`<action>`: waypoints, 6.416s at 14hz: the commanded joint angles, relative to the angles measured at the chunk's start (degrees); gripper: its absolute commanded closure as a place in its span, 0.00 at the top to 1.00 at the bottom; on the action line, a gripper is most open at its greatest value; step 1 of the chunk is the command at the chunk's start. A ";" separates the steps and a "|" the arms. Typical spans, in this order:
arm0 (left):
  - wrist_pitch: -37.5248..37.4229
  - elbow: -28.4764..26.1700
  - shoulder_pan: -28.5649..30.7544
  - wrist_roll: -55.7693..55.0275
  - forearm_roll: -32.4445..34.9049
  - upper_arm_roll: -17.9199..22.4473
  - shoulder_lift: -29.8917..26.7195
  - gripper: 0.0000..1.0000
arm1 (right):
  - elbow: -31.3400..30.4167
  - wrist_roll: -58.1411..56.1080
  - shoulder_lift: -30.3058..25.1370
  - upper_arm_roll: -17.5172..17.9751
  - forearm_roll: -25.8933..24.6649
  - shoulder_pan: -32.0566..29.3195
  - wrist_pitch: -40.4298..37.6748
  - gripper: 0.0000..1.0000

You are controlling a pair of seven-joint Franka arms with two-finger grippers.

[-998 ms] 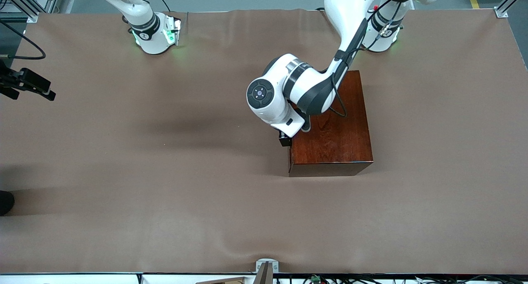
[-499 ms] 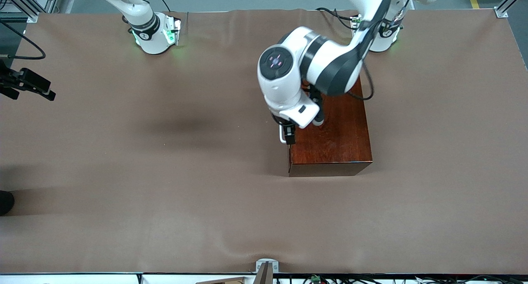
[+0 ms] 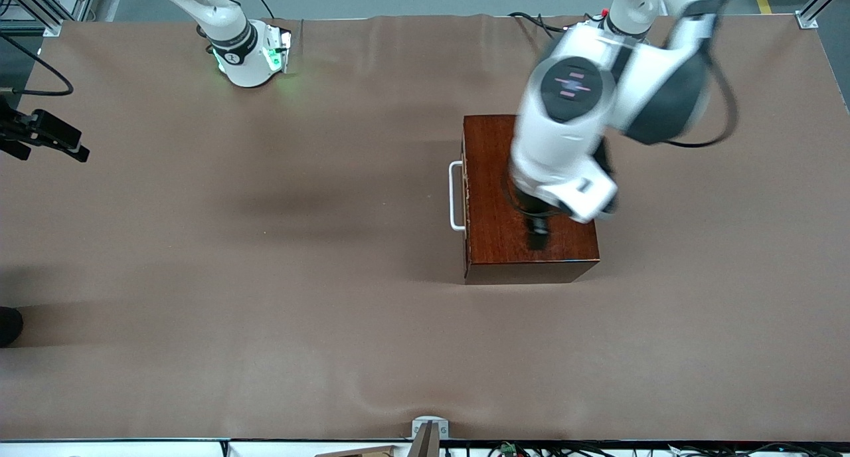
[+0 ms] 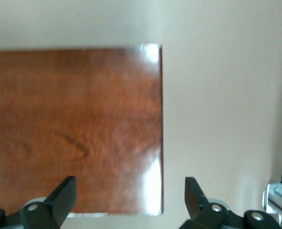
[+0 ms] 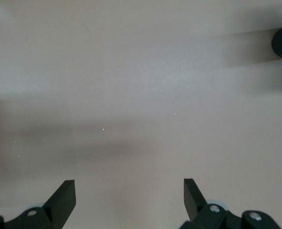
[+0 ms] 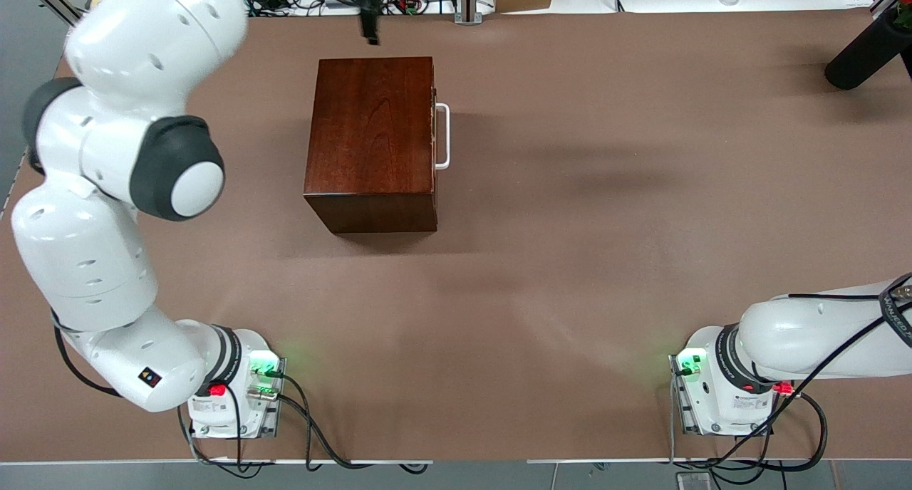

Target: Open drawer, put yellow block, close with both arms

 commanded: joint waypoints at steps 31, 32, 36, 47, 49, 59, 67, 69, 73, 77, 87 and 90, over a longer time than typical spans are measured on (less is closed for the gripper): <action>0.75 -25.36 29.84 78.86 0.18 -4.11 -25.91 1.00 | 0.53 -0.33 -0.47 0.86 0.21 -1.27 -0.40 1.00; 0.65 -25.19 31.16 81.05 0.18 -5.78 -26.00 1.00 | 0.53 -0.33 -0.47 0.77 0.21 -1.27 -0.40 1.00; -0.57 -25.10 31.61 95.34 0.09 -7.29 -28.02 1.00 | 0.53 -0.33 -0.47 0.86 0.21 -1.27 -0.31 1.00; -4.88 -24.57 33.10 117.02 0.97 -10.97 -30.22 1.00 | 0.53 -0.42 -0.38 0.77 0.21 -1.18 -0.31 1.00; -6.02 -23.17 33.01 115.87 1.50 -10.89 -30.04 1.00 | 0.53 -0.42 -0.38 0.77 0.21 -1.18 -0.40 1.00; -7.52 -21.84 34.16 117.01 1.94 -11.95 -28.11 1.00 | 0.53 -0.42 -0.38 0.86 0.30 -1.01 -0.48 1.00; -7.08 -21.85 34.25 117.63 1.32 -12.04 -28.11 1.00 | 0.53 -0.42 -0.12 0.77 0.30 -1.09 -0.48 1.00; -7.17 -21.76 34.16 117.81 1.50 -12.21 -28.28 1.00 | 0.53 -0.42 -0.12 0.86 0.30 -1.09 -0.48 1.00; -7.35 -21.93 34.60 117.89 1.32 -12.65 -28.55 1.00 | 0.53 -0.42 -0.12 0.86 0.21 -1.01 -0.40 1.00; -7.35 -21.93 34.77 121.41 1.24 -12.56 -28.63 1.00 | 0.53 -0.42 -0.12 0.86 0.21 -1.09 -0.40 1.00; -7.43 -22.02 34.60 120.53 1.32 -12.65 -28.55 1.00 | 0.53 -0.42 -0.12 0.86 0.21 -1.09 -0.40 1.00; -7.35 -22.11 34.60 120.53 1.32 -12.74 -28.55 1.00 | 0.53 -0.42 -0.12 0.86 0.21 -1.09 -0.48 1.00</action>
